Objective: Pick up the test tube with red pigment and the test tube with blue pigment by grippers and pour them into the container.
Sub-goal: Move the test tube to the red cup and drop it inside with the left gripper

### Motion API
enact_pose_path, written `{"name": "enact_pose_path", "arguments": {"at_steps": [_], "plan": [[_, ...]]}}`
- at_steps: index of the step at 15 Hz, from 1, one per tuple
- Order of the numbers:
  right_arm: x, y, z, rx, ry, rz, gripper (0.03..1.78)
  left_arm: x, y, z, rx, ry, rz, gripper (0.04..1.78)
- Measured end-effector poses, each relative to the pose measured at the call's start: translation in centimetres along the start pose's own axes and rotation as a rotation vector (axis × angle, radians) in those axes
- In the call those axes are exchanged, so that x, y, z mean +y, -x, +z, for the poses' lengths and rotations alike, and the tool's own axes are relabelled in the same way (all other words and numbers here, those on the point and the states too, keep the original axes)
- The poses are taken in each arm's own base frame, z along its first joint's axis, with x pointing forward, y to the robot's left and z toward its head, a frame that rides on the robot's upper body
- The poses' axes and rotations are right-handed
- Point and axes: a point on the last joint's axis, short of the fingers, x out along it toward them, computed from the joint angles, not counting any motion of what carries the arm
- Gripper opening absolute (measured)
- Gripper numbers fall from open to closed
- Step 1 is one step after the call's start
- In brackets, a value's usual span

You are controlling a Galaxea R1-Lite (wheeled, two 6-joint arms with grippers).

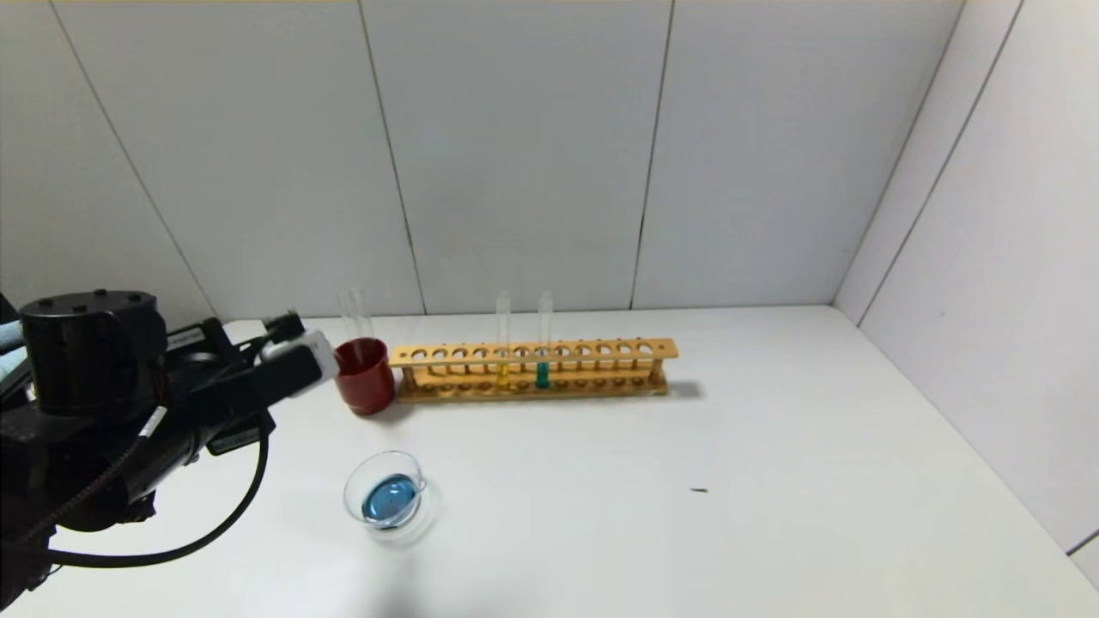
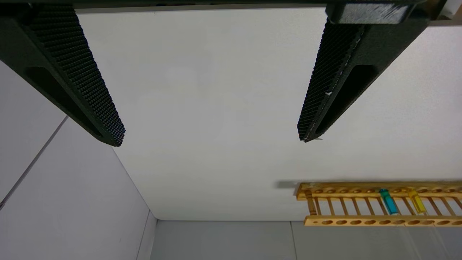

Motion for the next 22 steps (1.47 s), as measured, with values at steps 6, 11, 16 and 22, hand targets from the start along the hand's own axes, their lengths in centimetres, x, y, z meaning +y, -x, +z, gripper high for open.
{"name": "enact_pose_path", "arguments": {"at_steps": [6,11,16,22], "plan": [[0.0,0.0,0.0,0.000,0.000,0.000,1.75,3.6,-1.3,1.0,-0.113,0.967,0.037,0.32],[0.0,0.0,0.0,0.000,0.000,-0.001,1.75,5.4,-4.3,-1.8,-0.214,1.210,-0.072,0.32],[0.0,0.0,0.0,0.000,0.000,0.000,1.75,5.9,-8.0,-2.5,-0.203,1.264,-0.072,0.32],[0.0,0.0,0.0,0.000,0.000,0.000,1.75,4.5,-11.8,-2.4,-0.224,1.265,-0.084,0.32]]}}
